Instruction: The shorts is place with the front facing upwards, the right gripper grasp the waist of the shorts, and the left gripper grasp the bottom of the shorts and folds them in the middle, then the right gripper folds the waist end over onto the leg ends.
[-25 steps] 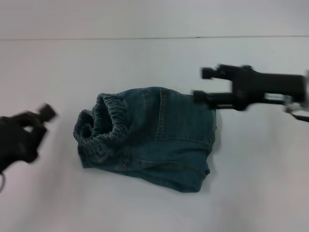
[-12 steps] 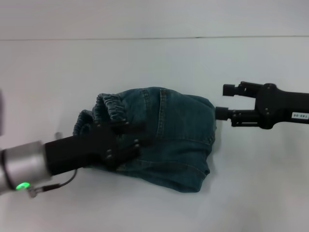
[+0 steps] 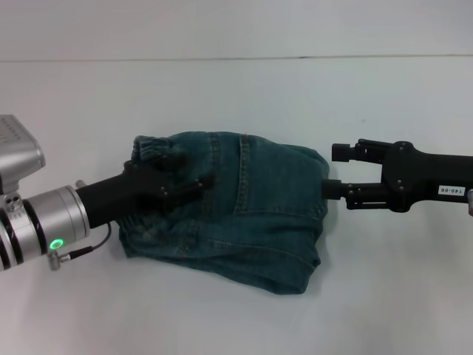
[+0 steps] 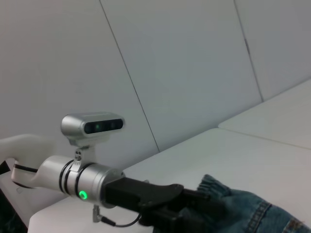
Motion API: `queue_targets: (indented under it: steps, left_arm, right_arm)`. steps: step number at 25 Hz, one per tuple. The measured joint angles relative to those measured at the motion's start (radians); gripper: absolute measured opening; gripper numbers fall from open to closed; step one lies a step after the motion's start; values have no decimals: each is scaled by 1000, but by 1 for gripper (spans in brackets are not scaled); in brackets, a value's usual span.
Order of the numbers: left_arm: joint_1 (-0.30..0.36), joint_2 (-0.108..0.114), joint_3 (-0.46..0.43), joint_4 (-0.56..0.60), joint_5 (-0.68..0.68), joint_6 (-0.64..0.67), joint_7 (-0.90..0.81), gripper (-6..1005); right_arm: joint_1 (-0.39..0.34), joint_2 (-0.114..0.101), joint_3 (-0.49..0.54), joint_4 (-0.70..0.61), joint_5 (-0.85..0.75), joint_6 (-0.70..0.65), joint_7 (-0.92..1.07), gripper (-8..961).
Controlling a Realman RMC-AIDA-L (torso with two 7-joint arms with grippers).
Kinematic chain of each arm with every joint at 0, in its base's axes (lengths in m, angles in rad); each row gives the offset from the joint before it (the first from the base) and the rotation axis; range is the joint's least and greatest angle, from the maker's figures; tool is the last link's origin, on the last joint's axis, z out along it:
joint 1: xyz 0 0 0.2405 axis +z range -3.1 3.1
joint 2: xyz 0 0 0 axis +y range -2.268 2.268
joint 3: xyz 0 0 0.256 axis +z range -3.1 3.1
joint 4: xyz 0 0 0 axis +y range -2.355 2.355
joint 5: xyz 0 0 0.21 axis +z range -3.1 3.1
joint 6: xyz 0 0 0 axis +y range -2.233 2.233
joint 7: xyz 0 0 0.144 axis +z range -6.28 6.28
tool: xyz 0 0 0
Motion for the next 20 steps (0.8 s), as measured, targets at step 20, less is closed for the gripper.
queue_targets:
  steps: [20]
  left_arm:
    - [55,2,-3,72,-76,-46,49,736]
  right_arm:
    - [22,-4,5,-9,-7,-32,-1,899]
